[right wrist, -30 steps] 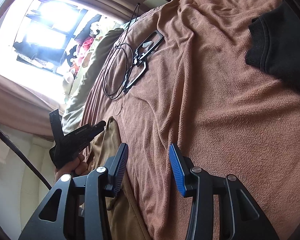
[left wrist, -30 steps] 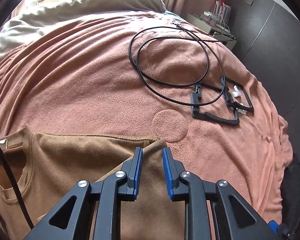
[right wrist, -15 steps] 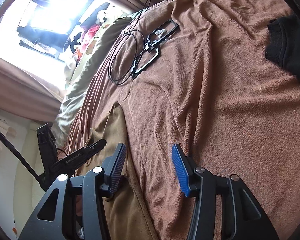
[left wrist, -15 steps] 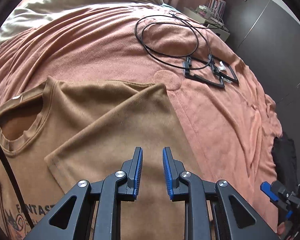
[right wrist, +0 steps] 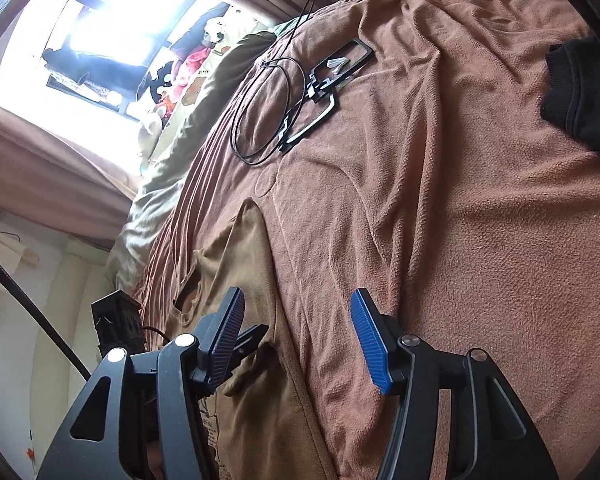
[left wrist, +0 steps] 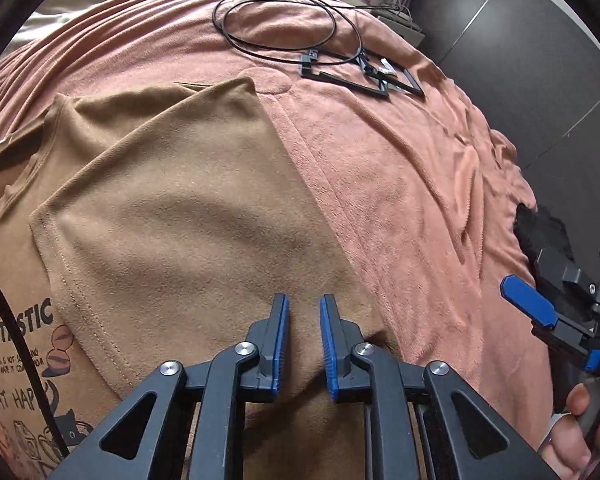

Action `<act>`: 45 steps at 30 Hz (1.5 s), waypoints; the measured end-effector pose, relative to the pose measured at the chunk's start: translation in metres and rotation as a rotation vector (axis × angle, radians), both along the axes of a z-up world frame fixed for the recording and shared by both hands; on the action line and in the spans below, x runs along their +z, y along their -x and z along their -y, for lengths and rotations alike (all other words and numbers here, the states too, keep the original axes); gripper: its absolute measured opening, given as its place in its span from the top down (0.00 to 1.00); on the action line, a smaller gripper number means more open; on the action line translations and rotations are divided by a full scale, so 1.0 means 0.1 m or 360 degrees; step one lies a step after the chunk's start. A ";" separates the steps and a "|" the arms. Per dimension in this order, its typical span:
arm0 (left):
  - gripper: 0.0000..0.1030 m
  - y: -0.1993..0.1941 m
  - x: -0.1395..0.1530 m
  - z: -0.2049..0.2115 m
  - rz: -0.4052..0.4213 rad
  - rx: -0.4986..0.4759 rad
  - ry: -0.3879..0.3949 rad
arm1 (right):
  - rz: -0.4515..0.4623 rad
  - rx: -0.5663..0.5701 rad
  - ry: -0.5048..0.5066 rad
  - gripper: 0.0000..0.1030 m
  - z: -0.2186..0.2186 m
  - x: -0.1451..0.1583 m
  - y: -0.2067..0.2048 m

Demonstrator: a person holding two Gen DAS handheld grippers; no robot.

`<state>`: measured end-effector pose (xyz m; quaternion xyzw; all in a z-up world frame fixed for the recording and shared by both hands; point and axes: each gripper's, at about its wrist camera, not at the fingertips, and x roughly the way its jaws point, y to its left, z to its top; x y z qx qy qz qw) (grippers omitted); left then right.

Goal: Fold small clothes

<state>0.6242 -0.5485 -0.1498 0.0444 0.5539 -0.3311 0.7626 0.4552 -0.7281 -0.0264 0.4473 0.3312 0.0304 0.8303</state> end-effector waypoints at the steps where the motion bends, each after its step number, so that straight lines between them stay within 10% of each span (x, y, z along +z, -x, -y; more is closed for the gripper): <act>1: 0.92 0.02 -0.01 0.03 -0.0017 -0.0022 -0.0001 | 0.0001 -0.0002 -0.0006 0.48 -0.01 -0.01 0.01; 21: 1.00 0.03 -0.15 0.12 -0.0193 0.0021 0.0183 | -0.0012 0.0004 -0.0038 0.48 -0.04 0.00 0.09; 34: 1.00 0.20 0.33 -0.54 -0.0097 0.0139 0.0231 | -0.0007 0.0147 0.0186 0.48 -0.29 0.21 0.24; 39: 0.95 0.34 0.60 -0.97 -0.0043 0.0232 0.0225 | -0.0008 0.0162 0.0357 0.32 -0.49 0.50 0.43; 45: 0.61 0.59 0.99 -1.58 0.0075 0.0349 0.0241 | 0.0010 0.0257 0.0404 0.11 -0.82 0.71 0.79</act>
